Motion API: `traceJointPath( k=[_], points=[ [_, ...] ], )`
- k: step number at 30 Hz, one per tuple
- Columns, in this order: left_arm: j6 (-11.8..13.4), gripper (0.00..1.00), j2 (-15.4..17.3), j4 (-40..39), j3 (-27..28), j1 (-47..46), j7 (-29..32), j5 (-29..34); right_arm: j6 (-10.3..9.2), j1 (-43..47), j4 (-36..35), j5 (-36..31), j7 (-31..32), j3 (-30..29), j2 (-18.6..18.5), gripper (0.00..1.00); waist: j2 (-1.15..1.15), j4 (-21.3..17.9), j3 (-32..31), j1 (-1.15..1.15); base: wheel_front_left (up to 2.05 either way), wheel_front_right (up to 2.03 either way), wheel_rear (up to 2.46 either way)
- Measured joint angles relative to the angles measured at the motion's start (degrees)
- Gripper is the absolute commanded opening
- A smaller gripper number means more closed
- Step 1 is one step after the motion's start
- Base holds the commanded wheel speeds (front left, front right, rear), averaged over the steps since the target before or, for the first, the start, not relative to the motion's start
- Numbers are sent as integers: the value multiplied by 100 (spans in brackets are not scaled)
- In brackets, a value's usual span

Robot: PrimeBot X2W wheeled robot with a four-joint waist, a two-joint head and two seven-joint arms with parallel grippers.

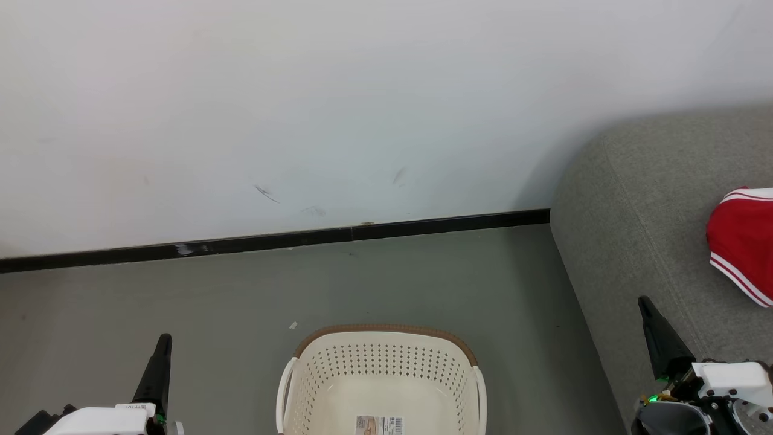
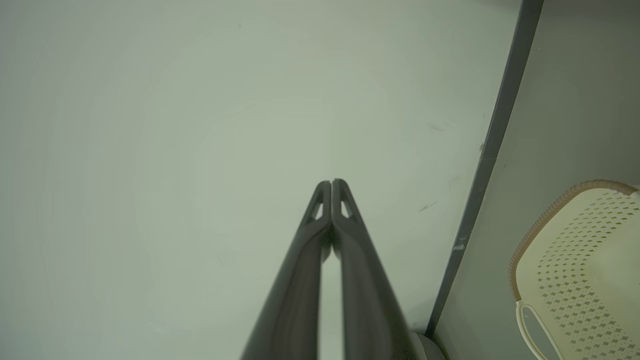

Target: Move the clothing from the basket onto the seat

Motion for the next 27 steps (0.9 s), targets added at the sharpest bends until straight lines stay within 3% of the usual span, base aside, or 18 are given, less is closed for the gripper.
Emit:
traceJointPath(
  k=[27],
  points=[
    [-1,0,-5,12,11,-1,0,0,0,0,0,1,0,2,0,0,0,0,0,0,0,0,0]
  ],
)
